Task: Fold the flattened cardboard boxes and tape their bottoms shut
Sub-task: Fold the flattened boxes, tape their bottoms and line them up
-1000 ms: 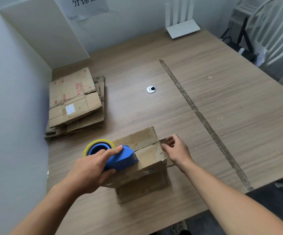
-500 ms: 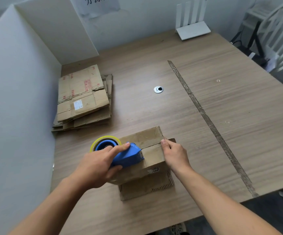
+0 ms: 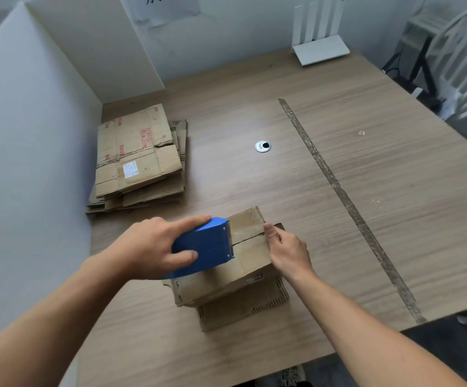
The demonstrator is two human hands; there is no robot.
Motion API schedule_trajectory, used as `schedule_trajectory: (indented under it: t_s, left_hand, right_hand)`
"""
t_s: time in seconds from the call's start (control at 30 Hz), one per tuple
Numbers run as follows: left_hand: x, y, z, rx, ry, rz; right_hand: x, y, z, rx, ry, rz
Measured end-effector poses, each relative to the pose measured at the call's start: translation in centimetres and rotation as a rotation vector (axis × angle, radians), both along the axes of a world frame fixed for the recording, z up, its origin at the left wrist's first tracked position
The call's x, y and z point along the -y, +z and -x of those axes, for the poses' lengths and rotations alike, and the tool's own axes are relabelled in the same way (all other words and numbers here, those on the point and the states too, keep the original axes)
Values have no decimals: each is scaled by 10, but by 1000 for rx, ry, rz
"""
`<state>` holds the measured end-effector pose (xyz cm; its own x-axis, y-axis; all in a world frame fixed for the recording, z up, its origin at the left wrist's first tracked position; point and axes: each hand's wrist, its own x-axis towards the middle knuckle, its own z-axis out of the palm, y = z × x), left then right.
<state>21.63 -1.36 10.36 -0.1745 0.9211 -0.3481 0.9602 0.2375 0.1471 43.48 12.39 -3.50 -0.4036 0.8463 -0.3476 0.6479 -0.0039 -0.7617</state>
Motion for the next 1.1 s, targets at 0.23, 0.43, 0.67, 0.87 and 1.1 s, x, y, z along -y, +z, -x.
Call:
schedule_trajectory:
  t_s: [0.23, 0.43, 0.67, 0.87, 1.1]
  left_hand:
    - [4, 3, 10, 298, 138, 85]
    - [47, 4, 42, 480, 273, 115]
    - [57, -17, 43, 652, 361, 56]
    - [61, -19, 51, 670, 359, 86]
    - [56, -18, 51, 673, 340, 98]
  right_hand:
    - [-2, -6, 4, 23, -6, -53]
    - [-3, -5, 6, 26, 11, -81]
    - [-1, 4, 7, 57, 130, -378]
    - [-14, 25, 20, 99, 1058, -776]
    - [-22, 10, 32, 208, 1002, -748]
